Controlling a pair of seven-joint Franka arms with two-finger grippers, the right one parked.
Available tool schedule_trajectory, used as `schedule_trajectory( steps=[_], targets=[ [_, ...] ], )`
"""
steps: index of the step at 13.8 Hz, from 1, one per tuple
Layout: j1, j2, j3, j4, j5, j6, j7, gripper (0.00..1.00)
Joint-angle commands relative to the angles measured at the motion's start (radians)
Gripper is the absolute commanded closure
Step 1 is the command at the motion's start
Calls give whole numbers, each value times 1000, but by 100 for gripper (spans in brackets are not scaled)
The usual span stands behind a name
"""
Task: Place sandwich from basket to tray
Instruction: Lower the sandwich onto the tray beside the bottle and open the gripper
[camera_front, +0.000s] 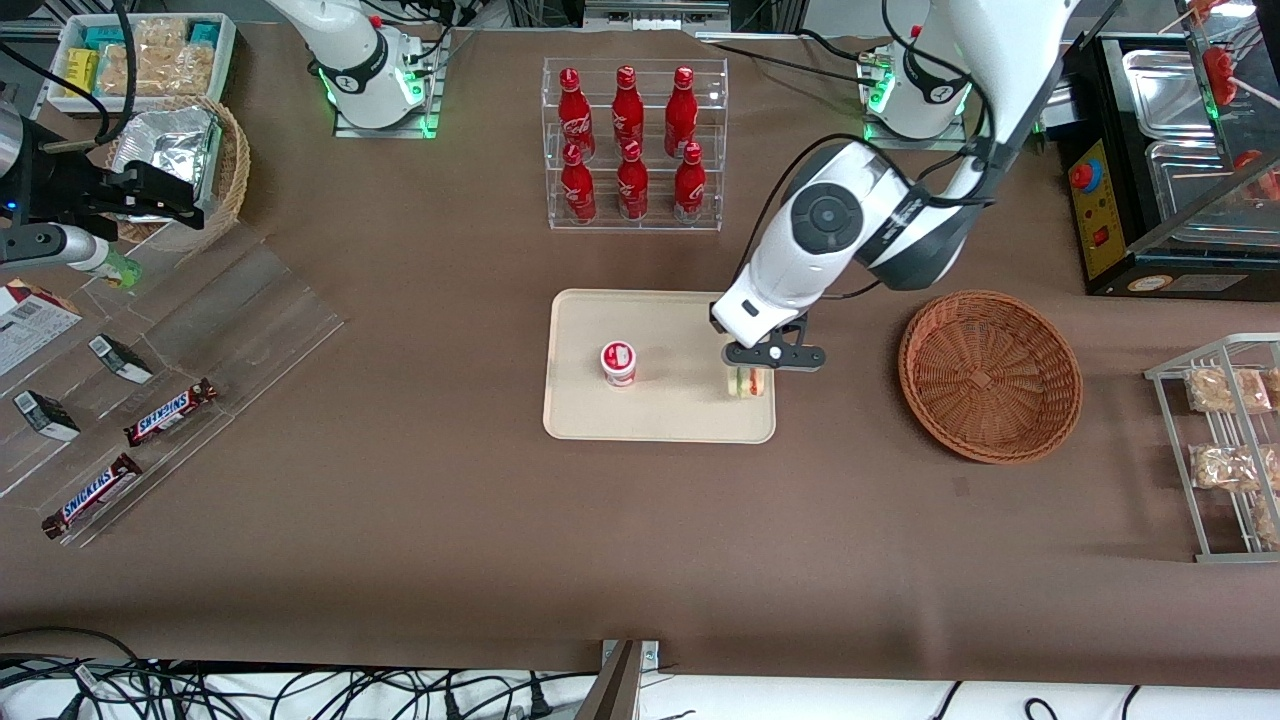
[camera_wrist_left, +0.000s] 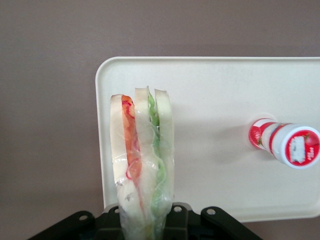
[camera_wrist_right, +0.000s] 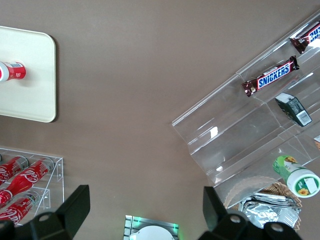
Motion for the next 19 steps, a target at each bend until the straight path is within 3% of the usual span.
schedule_trajectory(
  steps=[1, 5, 10, 17, 18, 19],
  targets=[
    [-22, 67, -1, 12, 109, 46, -89, 100],
    [-55, 144, 0, 10, 241, 81, -196, 100],
    [-65, 180, 0, 10, 259, 81, -206, 100],
    [-61, 174, 2, 19, 258, 78, -209, 10],
    [-55, 163, 0, 24, 258, 71, -226, 0],
    [-52, 140, -1, 26, 258, 57, -258, 0]
  ],
)
